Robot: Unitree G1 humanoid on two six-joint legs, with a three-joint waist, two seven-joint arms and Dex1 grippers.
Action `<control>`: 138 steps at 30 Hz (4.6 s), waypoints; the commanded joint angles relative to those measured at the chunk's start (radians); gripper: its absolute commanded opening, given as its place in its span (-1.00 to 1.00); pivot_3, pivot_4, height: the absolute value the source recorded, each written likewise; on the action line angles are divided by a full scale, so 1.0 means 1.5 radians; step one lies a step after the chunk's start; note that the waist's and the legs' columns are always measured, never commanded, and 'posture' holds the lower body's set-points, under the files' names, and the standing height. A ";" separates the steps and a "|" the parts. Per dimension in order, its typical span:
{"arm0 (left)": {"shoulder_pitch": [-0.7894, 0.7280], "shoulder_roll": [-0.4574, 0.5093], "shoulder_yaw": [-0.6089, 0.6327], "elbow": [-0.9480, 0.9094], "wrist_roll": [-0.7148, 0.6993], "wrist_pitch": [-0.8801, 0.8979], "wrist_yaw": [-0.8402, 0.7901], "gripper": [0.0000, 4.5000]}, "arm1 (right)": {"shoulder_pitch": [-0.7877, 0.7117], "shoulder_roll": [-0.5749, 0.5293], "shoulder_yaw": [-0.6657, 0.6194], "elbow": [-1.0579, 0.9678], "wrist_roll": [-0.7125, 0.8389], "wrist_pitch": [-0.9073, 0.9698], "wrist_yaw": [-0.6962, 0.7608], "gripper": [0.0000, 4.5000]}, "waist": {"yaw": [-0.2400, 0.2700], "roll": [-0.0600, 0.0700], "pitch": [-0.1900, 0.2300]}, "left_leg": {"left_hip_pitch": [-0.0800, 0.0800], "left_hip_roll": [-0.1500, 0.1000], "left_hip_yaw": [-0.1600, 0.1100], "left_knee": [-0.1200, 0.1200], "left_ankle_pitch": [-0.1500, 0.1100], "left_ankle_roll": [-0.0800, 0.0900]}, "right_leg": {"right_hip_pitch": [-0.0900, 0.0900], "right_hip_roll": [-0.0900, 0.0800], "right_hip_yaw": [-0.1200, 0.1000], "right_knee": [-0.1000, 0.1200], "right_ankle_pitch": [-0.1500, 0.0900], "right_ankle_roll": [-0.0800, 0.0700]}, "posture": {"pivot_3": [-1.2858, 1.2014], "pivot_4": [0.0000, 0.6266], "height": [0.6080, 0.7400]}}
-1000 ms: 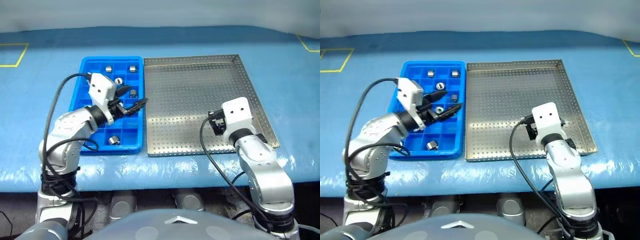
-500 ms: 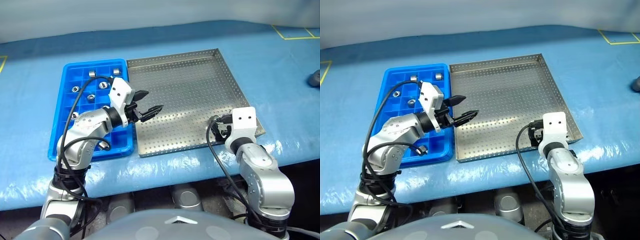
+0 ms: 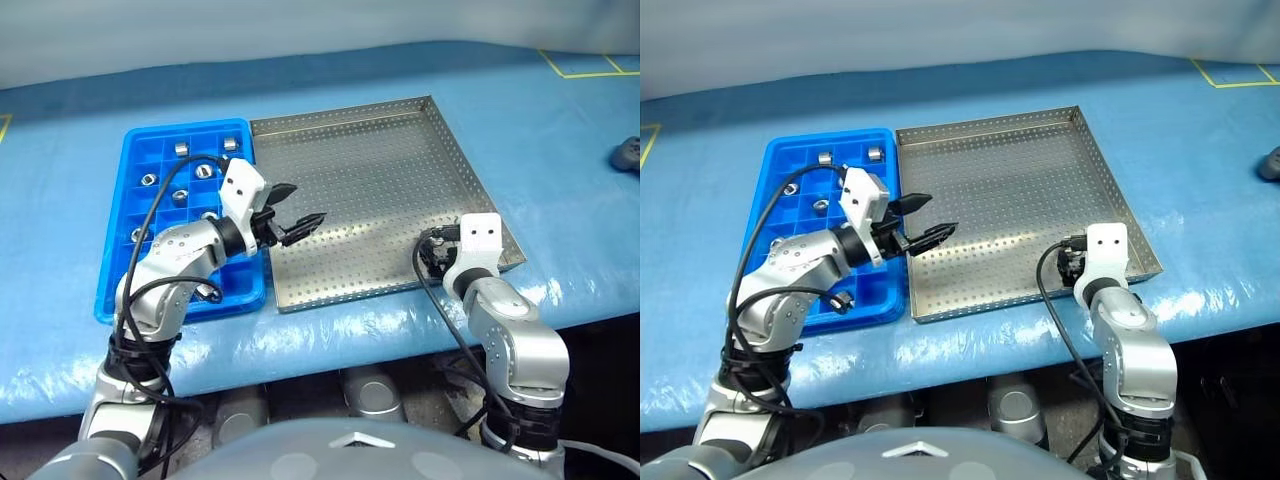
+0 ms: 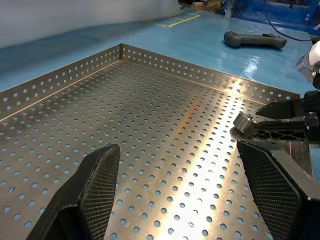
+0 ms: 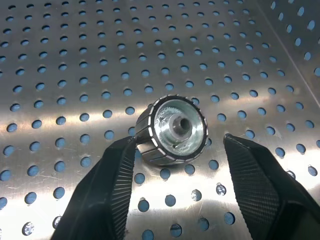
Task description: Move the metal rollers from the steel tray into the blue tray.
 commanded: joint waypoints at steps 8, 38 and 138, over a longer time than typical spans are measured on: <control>0.003 0.013 0.009 -0.019 -0.006 -0.010 0.012 0.81 | -0.025 -0.010 0.010 0.015 0.008 -0.042 0.006 -0.23 | -0.001 0.000 0.000 | 0.001 0.000 0.004 0.000 0.000 0.000 | -0.001 0.000 0.005 0.000 0.001 0.002 | -0.12 -0.52 1.00; 0.010 0.020 0.010 -0.030 -0.007 -0.009 0.031 0.81 | -0.089 -0.029 0.004 0.134 0.013 -0.105 -0.014 0.18 | 0.021 -0.001 0.000 | -0.002 0.000 0.008 -0.002 -0.002 0.003 | -0.004 0.000 0.009 -0.004 0.002 0.003 | -0.10 -0.52 1.00; -0.663 -0.467 -0.029 1.152 0.313 -0.492 0.361 0.81 | 0.416 0.113 0.440 -0.332 -0.361 -0.418 0.034 -0.83 | -0.446 -0.016 0.003 | 0.005 -0.006 0.018 0.003 -0.009 0.015 | 0.012 -0.017 0.009 -0.016 0.002 0.021 | -0.62 -0.52 1.00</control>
